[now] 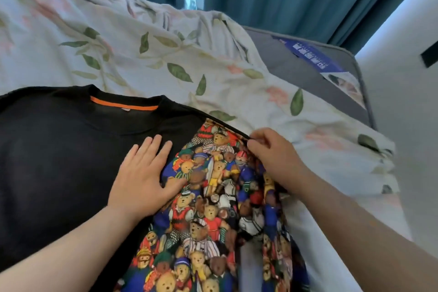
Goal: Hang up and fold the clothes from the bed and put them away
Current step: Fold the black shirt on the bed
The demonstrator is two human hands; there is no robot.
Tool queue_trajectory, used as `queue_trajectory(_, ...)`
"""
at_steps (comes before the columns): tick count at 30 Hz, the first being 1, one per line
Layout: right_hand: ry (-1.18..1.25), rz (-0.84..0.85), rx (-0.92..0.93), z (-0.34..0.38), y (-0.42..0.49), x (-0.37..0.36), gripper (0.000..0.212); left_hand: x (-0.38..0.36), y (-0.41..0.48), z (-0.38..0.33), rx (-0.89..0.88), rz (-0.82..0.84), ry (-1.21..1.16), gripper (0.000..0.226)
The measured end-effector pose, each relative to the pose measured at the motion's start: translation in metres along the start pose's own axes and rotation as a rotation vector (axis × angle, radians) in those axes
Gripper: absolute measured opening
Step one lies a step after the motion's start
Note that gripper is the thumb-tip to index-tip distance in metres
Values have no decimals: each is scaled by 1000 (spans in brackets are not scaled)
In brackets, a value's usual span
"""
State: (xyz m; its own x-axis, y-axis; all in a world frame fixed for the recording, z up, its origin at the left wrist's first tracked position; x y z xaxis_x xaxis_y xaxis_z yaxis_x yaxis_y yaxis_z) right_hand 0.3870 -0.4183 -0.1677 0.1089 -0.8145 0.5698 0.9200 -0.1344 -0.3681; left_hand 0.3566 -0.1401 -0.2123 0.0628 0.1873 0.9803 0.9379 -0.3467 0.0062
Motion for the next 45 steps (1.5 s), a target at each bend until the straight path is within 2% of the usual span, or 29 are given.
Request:
queue_trajectory(4,114,-4,-184,-55,-99,7,22,-4,2,3,45,80,61,104)
queue_trajectory(6,96,-8,-292,-64,-137,-4,33,-2,4,3,50,89,80,104)
queue_trajectory(7,45,-18,-345,-64,-155,-9,49,-2,3,1,50,79,91,105)
queue_trajectory(10,-473,-122,-311,-41,-200,-27,113,-2,1,0,60,78,125,106)
queue_trajectory(11,-553,-133,-303,-30,-208,-30,124,-3,1,1,64,74,132,107)
queue_trajectory(13,-491,-199,-293,-24,-215,-35,131,-4,1,3,83,108,124,107)
queue_trajectory(14,-499,-138,-302,-24,-214,-45,133,-3,0,2,97,136,114,105)
queue_trajectory(16,-489,0,-352,-32,-209,-58,123,2,-3,-4,134,178,75,96)
queue_trajectory(17,-485,-4,-322,-35,-209,-59,104,4,-6,-11,152,192,20,89)
queue_trajectory(19,-406,-55,-226,-43,-210,-54,58,11,-26,-32,196,202,-240,69)
queue_trajectory(21,-107,-79,-272,-48,-223,-35,39,28,-69,-58,251,102,-587,39)
queue_trajectory(22,58,-79,-325,-50,-227,-25,35,38,-96,-73,268,75,-685,30)
queue_trajectory(23,245,-48,-404,-54,-229,-15,30,46,-124,-86,267,43,-760,31)
queue_trajectory(25,595,-16,-510,-53,-238,0,25,46,-171,-112,319,73,-910,24)
queue_trajectory(27,852,150,-492,-37,-251,-11,25,35,-203,-137,358,160,-1128,25)
queue_trajectory(28,895,234,-457,-20,-257,-22,25,37,-222,-149,296,230,-1177,25)
queue_trajectory(30,929,376,-397,13,-272,-57,30,40,-242,-165,300,283,-1297,28)
queue_trajectory(31,940,447,-385,28,-279,-75,36,40,-247,-165,306,297,-1337,47)
queue_trajectory(32,954,516,-386,39,-285,-92,41,46,-255,-164,418,271,-1515,54)
queue_trajectory(33,988,574,-389,46,-291,-102,43,46,-261,-158,564,210,-1675,50)
queue_trajectory(34,1046,572,-398,48,-292,-105,43,54,-265,-146,585,121,-1637,43)
queue_trajectory(36,1250,453,-360,36,-289,-89,35,68,-276,-115,640,-25,-1558,41)
queue_trajectory(37,1302,324,-334,24,-288,-77,29,62,-279,-104,722,-22,-1666,29)
queue_trajectory(38,1258,180,-351,7,-290,-68,22,63,-287,-97,788,2,-1746,19)
queue_trajectory(40,922,22,-482,-37,-304,-70,20,62,-300,-84,780,119,-1780,26)
queue_trajectory(41,699,48,-551,-57,-316,-85,26,57,-310,-76,718,195,-1752,32)
queue_trajectory(43,387,231,-605,-84,-346,-123,25,47,-330,-69,620,380,-1611,48)
queue_trajectory(45,285,292,-556,-96,-367,-145,20,34,-351,-69,560,491,-1579,55)
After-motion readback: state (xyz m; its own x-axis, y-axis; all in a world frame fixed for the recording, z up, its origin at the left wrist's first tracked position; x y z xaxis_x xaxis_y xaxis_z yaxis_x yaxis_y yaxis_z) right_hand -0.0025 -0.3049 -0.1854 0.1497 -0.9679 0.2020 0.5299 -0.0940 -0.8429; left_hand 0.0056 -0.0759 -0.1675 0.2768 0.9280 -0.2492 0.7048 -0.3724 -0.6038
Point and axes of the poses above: each hand's wrist, its own y-axis towards the middle knuckle, its own x-axis out of the back of the hand, z = x × y, the point moved 7 cm from there along y, towards the middle knuckle, and after that the axes turned 8 degrees about -x, right-handed, at the moved point
